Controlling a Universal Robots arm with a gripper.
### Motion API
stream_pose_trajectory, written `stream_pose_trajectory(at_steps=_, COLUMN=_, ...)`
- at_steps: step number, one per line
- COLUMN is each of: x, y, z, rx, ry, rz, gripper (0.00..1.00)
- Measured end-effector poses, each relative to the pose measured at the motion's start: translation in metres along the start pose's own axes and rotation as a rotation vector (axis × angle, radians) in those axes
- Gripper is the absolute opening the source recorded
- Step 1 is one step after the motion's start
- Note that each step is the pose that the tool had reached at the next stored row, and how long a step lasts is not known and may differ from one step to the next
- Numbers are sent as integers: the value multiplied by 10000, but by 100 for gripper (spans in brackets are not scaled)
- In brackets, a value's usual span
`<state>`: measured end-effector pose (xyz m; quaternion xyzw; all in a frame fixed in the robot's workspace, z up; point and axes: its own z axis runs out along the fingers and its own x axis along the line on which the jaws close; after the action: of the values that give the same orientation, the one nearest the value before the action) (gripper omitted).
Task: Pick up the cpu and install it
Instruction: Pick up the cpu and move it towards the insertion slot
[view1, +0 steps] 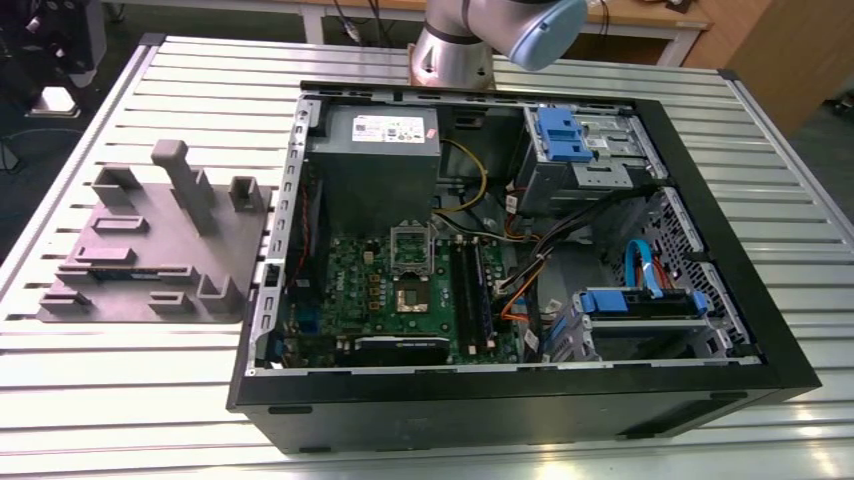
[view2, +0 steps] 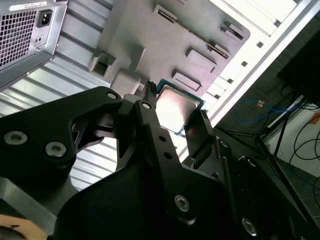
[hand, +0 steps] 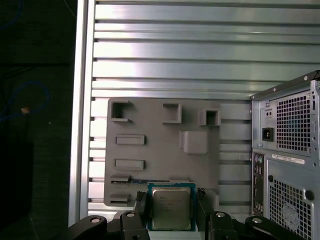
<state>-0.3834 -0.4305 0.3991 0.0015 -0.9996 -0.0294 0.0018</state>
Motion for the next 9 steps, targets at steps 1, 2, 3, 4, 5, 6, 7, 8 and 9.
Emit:
stream_pose_trajectory(at_steps=1, x=-8, y=0, z=0, rx=0, ry=0, rz=0, gripper=47)
stream_pose_trajectory(at_steps=2, x=-15, y=0, z=0, rx=0, ry=0, rz=0, gripper=47)
stream_pose_trajectory(at_steps=3, x=-23, y=0, z=1, rx=0, ry=-1, rz=0, gripper=47)
stream_pose_trajectory(at_steps=4, x=-30, y=0, z=0, rx=0, ry=-1, rz=0, gripper=47)
stream_pose_trajectory(at_steps=5, x=-37, y=0, z=0, rx=0, ry=0, rz=0, gripper=47)
stream_pose_trajectory(at_steps=6, x=-44, y=0, z=0, rx=0, ry=-1, rz=0, gripper=47)
stream_pose_trajectory(at_steps=7, x=-50, y=0, z=0, rx=0, ry=0, rz=0, gripper=47)
stream_pose_trajectory(at_steps=8, x=-55, y=0, z=0, rx=0, ry=-1, rz=0, gripper=47)
stream_pose_trajectory(at_steps=9, x=-60, y=0, z=0, rx=0, ry=0, rz=0, gripper=47)
